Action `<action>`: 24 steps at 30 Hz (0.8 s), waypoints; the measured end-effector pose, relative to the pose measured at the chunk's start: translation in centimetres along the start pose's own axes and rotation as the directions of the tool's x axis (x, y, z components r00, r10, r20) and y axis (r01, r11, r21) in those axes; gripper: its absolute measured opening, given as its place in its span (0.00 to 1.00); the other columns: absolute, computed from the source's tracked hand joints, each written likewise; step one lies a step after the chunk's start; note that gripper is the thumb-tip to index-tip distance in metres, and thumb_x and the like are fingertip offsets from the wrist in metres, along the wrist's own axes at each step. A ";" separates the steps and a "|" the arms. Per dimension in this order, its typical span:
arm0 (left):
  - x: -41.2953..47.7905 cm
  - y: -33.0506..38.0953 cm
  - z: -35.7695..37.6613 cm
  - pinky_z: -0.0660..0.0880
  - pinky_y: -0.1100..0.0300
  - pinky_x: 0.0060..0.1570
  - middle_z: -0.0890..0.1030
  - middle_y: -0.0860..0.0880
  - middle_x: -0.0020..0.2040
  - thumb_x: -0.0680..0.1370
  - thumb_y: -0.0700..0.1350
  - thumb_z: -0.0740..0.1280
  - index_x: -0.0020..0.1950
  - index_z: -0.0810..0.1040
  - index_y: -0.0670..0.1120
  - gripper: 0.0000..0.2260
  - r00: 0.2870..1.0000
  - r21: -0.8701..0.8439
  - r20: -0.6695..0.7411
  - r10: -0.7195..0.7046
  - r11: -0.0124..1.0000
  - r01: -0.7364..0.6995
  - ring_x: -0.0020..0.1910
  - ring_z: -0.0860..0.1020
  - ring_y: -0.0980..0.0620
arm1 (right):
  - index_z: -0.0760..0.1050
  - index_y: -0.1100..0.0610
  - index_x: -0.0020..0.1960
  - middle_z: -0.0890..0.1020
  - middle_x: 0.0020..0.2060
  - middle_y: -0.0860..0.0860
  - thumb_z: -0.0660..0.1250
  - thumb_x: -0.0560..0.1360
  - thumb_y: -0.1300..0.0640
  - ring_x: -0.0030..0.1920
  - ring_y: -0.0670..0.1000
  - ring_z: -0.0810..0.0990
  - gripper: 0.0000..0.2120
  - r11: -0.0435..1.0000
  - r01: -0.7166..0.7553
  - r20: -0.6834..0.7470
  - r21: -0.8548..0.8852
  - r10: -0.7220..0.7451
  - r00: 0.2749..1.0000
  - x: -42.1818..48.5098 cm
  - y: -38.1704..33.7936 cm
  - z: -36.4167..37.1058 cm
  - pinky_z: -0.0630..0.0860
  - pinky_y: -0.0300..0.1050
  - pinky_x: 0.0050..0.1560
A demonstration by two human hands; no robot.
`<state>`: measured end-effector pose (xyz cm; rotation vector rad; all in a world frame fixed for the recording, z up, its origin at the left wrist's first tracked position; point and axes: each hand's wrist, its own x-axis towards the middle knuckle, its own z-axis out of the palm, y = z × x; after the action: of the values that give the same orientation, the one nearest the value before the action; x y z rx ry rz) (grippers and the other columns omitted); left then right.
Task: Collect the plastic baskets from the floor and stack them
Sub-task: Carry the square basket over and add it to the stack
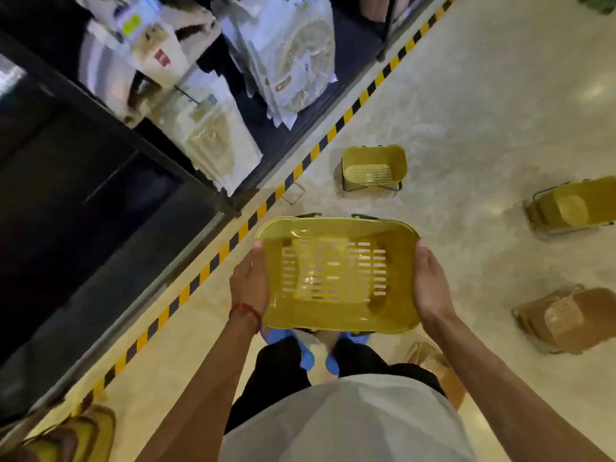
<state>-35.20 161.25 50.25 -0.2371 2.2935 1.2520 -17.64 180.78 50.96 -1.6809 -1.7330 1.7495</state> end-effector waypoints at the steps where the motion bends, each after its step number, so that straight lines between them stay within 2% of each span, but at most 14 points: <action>1: -0.4 -0.6 -1.5 0.69 0.55 0.56 0.79 0.51 0.56 0.81 0.63 0.56 0.59 0.80 0.52 0.20 0.999 -0.047 -0.037 -0.019 0.999 0.017 0.55 0.76 0.49 | 0.76 0.40 0.48 0.82 0.53 0.46 0.48 0.81 0.31 0.53 0.48 0.80 0.21 0.999 0.014 0.019 -0.029 -0.013 1.000 -0.6 -0.6 1.1 0.75 0.52 0.60; 3: -0.9 -2.1 -4.7 0.71 0.57 0.55 0.80 0.53 0.53 0.81 0.63 0.57 0.62 0.80 0.51 0.22 0.992 -0.130 -0.119 -0.049 0.991 0.033 0.52 0.78 0.51 | 0.78 0.42 0.51 0.81 0.50 0.45 0.49 0.81 0.32 0.53 0.51 0.79 0.22 0.996 0.055 0.057 -0.070 -0.051 0.997 -1.9 -1.6 3.5 0.75 0.53 0.61; 5: -1.5 -4.4 -8.9 0.71 0.62 0.48 0.80 0.56 0.48 0.81 0.63 0.57 0.59 0.81 0.52 0.20 0.974 -0.200 -0.213 -0.074 0.979 0.031 0.47 0.78 0.58 | 0.81 0.47 0.58 0.81 0.51 0.46 0.50 0.81 0.32 0.52 0.51 0.79 0.26 0.984 0.112 0.104 -0.141 -0.098 0.990 -4.3 -2.6 7.1 0.75 0.53 0.60; 6: -1.7 -5.3 -10.5 0.70 0.63 0.44 0.80 0.58 0.46 0.81 0.63 0.57 0.57 0.80 0.53 0.19 0.966 -0.215 -0.244 -0.088 0.976 0.035 0.45 0.76 0.62 | 0.82 0.48 0.55 0.82 0.50 0.47 0.51 0.81 0.32 0.51 0.51 0.80 0.28 0.978 0.130 0.116 -0.163 -0.112 0.987 -5.1 -2.9 8.5 0.75 0.52 0.59; 8: -2.2 -7.3 -13.4 0.68 0.66 0.41 0.78 0.63 0.42 0.82 0.63 0.56 0.51 0.80 0.57 0.16 0.945 -0.245 -0.302 -0.125 0.968 0.050 0.43 0.74 0.65 | 0.82 0.46 0.46 0.85 0.48 0.48 0.51 0.81 0.31 0.51 0.53 0.83 0.26 0.963 0.169 0.161 -0.211 -0.137 0.977 -7.0 -3.3 11.2 0.77 0.54 0.58; 10: -3.2 -9.8 -18.0 0.69 0.65 0.40 0.78 0.62 0.40 0.82 0.62 0.56 0.43 0.78 0.59 0.15 0.918 -0.290 -0.365 -0.156 0.956 0.047 0.41 0.75 0.64 | 0.83 0.49 0.46 0.86 0.47 0.53 0.51 0.81 0.32 0.51 0.56 0.83 0.28 0.933 0.229 0.220 -0.278 -0.170 0.961 -10.3 -3.5 15.3 0.78 0.58 0.60; 13: -4.5 -14.6 -24.7 0.71 0.62 0.42 0.79 0.60 0.42 0.82 0.63 0.55 0.41 0.77 0.60 0.17 0.875 -0.324 -0.434 -0.212 0.944 0.067 0.44 0.76 0.61 | 0.82 0.55 0.44 0.85 0.41 0.55 0.48 0.81 0.33 0.46 0.58 0.83 0.33 0.873 0.340 0.319 -0.350 -0.231 0.919 -15.6 -3.1 21.5 0.78 0.55 0.54; 15: -5.4 -18.1 -29.1 0.72 0.59 0.45 0.80 0.57 0.44 0.82 0.64 0.54 0.44 0.79 0.57 0.19 0.840 -0.352 -0.480 -0.254 0.932 0.081 0.46 0.78 0.55 | 0.78 0.54 0.39 0.82 0.35 0.52 0.44 0.79 0.31 0.41 0.54 0.81 0.35 0.814 0.411 0.396 -0.410 -0.247 0.885 -19.3 -2.4 25.8 0.74 0.48 0.44; 17: -6.1 -21.3 -33.4 0.72 0.55 0.52 0.80 0.52 0.50 0.82 0.64 0.53 0.50 0.77 0.55 0.19 0.805 -0.365 -0.518 -0.288 0.926 0.097 0.50 0.77 0.50 | 0.75 0.52 0.37 0.79 0.33 0.49 0.42 0.78 0.32 0.36 0.48 0.77 0.32 0.782 0.458 0.444 -0.424 -0.261 0.857 -22.8 -1.3 29.9 0.68 0.41 0.37; 18: -6.5 -22.9 -35.4 0.71 0.54 0.55 0.79 0.51 0.53 0.82 0.64 0.53 0.52 0.76 0.54 0.18 0.785 -0.372 -0.538 -0.308 0.922 0.107 0.52 0.76 0.49 | 0.76 0.53 0.39 0.79 0.34 0.49 0.44 0.80 0.34 0.36 0.47 0.76 0.31 0.761 0.490 0.477 -0.426 -0.271 0.836 -24.4 -0.7 31.9 0.67 0.39 0.37; 20: -7.6 -25.7 -39.4 0.69 0.54 0.56 0.78 0.49 0.57 0.82 0.62 0.54 0.55 0.76 0.51 0.18 0.740 -0.395 -0.577 -0.346 0.911 0.119 0.54 0.75 0.48 | 0.78 0.53 0.47 0.81 0.40 0.50 0.48 0.84 0.40 0.39 0.50 0.77 0.25 0.712 0.558 0.559 -0.426 -0.278 0.781 -27.6 0.3 35.7 0.70 0.41 0.47; 22: -9.0 -28.2 -43.1 0.71 0.52 0.59 0.79 0.46 0.59 0.83 0.61 0.54 0.60 0.79 0.45 0.23 0.690 -0.433 -0.606 -0.395 0.892 0.130 0.57 0.75 0.46 | 0.76 0.48 0.45 0.79 0.40 0.49 0.47 0.84 0.39 0.41 0.50 0.77 0.23 0.735 0.542 0.593 -0.407 -0.239 0.769 -31.0 1.1 39.3 0.70 0.47 0.53; 24: -10.5 -30.5 -46.3 0.70 0.52 0.59 0.79 0.46 0.60 0.82 0.62 0.54 0.63 0.79 0.46 0.25 0.631 -0.512 -0.611 -0.477 0.847 0.145 0.57 0.76 0.45 | 0.74 0.47 0.43 0.78 0.41 0.49 0.46 0.83 0.37 0.40 0.49 0.77 0.24 0.722 0.561 0.644 -0.405 -0.210 0.735 -34.1 2.0 42.6 0.71 0.50 0.54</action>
<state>-30.80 105.11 53.75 -1.4898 2.3525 1.6305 -36.37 129.69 55.77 -0.7692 -2.8794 1.6813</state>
